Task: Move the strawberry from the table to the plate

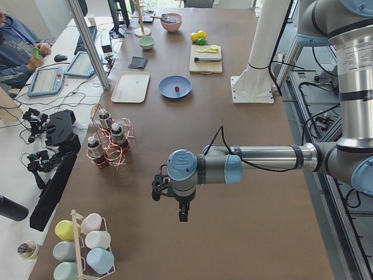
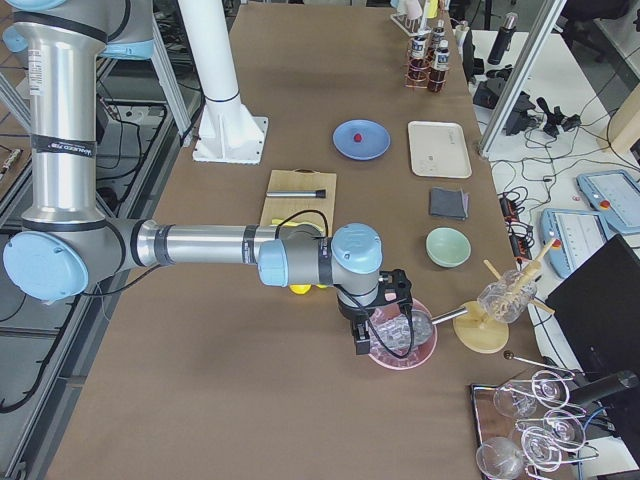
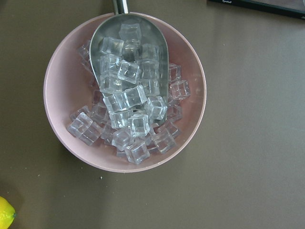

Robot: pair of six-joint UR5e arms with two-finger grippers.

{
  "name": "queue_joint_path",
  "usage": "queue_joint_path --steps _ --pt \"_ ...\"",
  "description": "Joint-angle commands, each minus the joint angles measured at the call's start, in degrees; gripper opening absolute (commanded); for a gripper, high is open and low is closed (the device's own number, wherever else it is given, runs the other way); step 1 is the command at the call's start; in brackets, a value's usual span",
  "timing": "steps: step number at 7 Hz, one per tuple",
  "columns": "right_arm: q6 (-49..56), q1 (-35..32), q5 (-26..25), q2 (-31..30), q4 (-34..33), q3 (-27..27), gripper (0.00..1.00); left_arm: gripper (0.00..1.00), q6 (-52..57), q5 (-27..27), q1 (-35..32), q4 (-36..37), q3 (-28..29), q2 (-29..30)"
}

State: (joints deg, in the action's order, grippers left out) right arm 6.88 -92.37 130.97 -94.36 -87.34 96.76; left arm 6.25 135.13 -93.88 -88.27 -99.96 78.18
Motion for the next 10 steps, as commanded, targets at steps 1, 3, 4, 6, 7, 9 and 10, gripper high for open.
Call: queue_joint_path --steps 1,3,4,6,7,9,10 --pt "0.0 0.0 -0.6 -0.5 0.2 -0.1 1.0 0.99 0.1 0.3 -2.9 -0.1 -0.2 -1.0" --pt "-0.4 0.1 -0.1 -0.9 0.2 -0.8 1.0 0.99 0.2 0.3 -3.0 -0.2 -0.5 -1.0" --pt "-0.6 0.0 -0.1 -0.9 0.2 -0.8 1.0 0.99 0.2 0.3 -3.0 -0.2 -0.6 -1.0" --pt "-1.6 0.1 0.1 -0.9 -0.1 -1.3 1.0 0.99 0.3 0.2 -3.0 -0.2 -0.7 -1.0" --pt "-1.6 0.0 0.3 -1.3 0.0 -1.3 1.0 0.99 0.3 0.4 -3.0 -0.2 -0.7 -1.0" --pt "-1.5 0.1 2.2 -1.7 0.2 -1.0 1.0 0.99 0.3 0.4 -3.0 -0.2 -0.6 -1.0" --pt "-1.5 0.1 2.2 -1.9 0.2 -1.0 1.0 0.99 0.3 0.3 -3.0 -0.2 -0.6 -1.0"
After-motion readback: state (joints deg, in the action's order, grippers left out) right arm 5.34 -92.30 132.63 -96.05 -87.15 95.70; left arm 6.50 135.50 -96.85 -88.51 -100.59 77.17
